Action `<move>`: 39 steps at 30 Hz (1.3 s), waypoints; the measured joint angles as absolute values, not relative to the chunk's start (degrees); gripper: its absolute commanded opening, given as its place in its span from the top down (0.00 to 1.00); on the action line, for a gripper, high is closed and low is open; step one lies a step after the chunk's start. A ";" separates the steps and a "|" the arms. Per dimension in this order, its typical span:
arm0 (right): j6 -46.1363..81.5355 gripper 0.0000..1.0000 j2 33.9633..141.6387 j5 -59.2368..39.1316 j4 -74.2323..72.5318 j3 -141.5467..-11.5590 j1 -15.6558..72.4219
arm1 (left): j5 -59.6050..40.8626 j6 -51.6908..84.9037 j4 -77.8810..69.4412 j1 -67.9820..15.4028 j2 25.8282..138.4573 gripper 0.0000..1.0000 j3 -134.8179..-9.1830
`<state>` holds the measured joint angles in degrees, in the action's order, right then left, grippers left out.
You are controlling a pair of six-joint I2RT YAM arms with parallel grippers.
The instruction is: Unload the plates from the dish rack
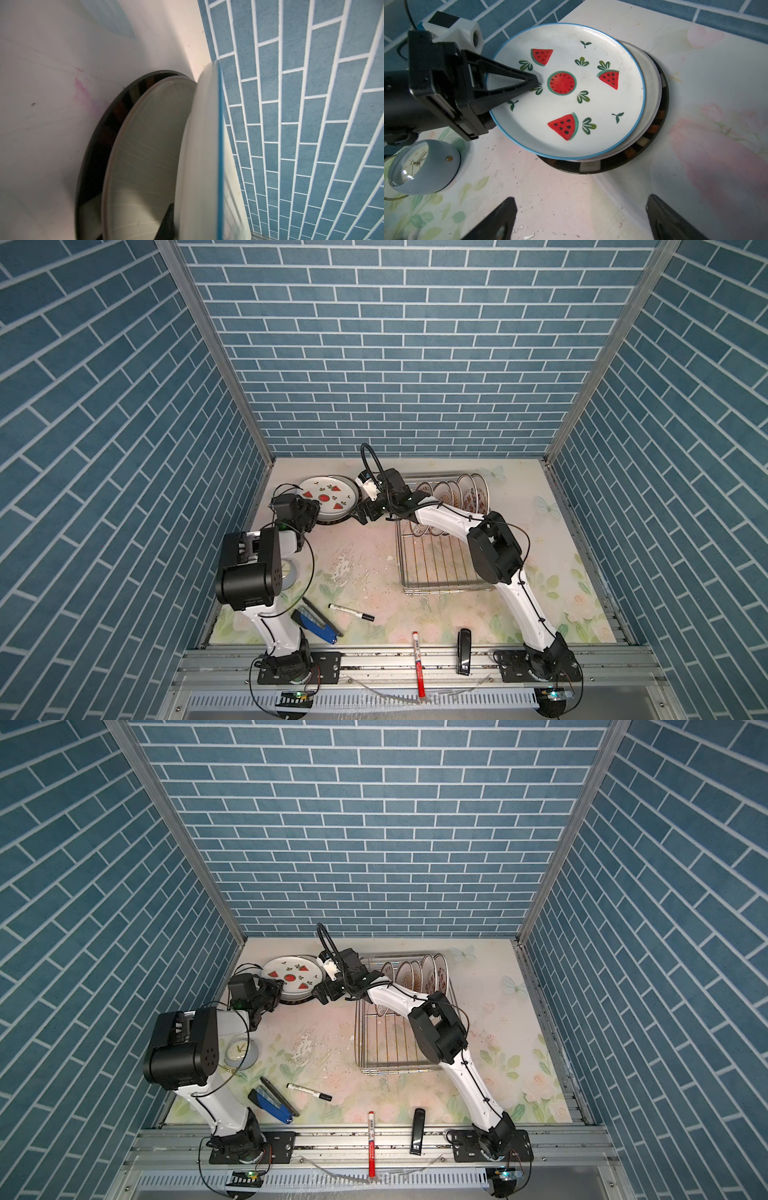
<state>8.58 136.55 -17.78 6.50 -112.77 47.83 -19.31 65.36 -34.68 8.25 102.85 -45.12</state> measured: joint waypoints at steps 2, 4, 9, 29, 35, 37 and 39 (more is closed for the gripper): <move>8.58 0.02 136.55 -17.78 6.57 -112.77 47.81 | -19.35 65.19 -34.48 8.25 102.87 0.73 -45.15; 8.58 0.02 136.55 -17.78 6.57 -112.77 47.81 | -19.35 64.95 -34.06 8.23 102.87 0.71 -45.28; 8.58 0.02 136.55 -17.78 6.63 -112.77 47.83 | -19.20 62.50 -29.82 8.23 102.87 0.62 -47.66; 8.60 0.02 136.55 -17.78 6.85 -112.77 47.81 | -17.63 52.16 -11.66 8.16 104.16 0.53 -58.22; 8.56 0.02 136.53 -17.78 7.09 -112.77 47.83 | -16.88 50.02 -6.98 8.19 105.49 0.50 -60.38; 8.58 0.02 136.53 -17.78 7.31 -112.77 47.81 | -16.27 49.41 -6.63 8.19 106.41 0.50 -61.45; 8.56 0.02 136.53 -17.78 7.38 -112.77 47.81 | -15.35 48.88 -6.11 8.16 106.76 0.50 -61.76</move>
<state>8.56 136.53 -17.78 7.38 -112.77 47.81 -15.35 48.88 -6.11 8.16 106.76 -61.76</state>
